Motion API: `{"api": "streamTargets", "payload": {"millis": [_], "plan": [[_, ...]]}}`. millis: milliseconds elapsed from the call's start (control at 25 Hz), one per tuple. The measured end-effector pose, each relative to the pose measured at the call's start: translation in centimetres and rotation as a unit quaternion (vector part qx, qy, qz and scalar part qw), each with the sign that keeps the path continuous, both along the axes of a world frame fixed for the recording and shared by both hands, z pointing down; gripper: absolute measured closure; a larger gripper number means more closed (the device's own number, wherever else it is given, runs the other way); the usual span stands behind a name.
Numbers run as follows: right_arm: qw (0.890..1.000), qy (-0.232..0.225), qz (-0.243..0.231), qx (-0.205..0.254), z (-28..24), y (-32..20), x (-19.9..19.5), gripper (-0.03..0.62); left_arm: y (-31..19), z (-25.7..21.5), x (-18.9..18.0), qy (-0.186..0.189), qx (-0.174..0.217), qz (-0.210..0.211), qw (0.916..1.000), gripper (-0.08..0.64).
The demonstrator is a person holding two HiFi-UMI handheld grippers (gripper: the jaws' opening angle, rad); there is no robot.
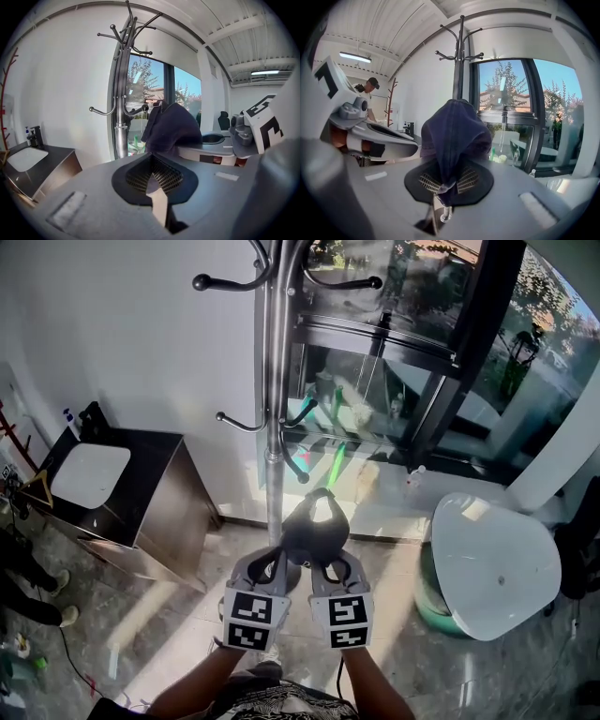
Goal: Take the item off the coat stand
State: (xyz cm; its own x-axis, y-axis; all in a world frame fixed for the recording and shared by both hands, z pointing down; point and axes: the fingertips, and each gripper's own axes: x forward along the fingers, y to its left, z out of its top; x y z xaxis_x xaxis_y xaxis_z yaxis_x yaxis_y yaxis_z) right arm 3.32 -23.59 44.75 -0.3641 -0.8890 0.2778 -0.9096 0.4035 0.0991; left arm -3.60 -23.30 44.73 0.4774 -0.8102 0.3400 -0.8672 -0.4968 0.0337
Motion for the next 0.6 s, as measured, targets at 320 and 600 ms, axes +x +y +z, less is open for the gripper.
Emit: {"api": "streamTargets", "payload": {"millis": [320, 600], "plan": [[1.0, -0.007, -0.006, -0.007, 0.1, 3.4, 0.9, 0.565, 3.8, -0.1, 0.7, -0.004, 0.001, -0.01, 0.9999, 0.563], [1.0, -0.01, -0.01, -0.008, -0.1, 6.4, 1.3, 0.565, 6.9, -0.1, 0.9, -0.007, 0.003, -0.015, 0.9999, 0.563]]}}
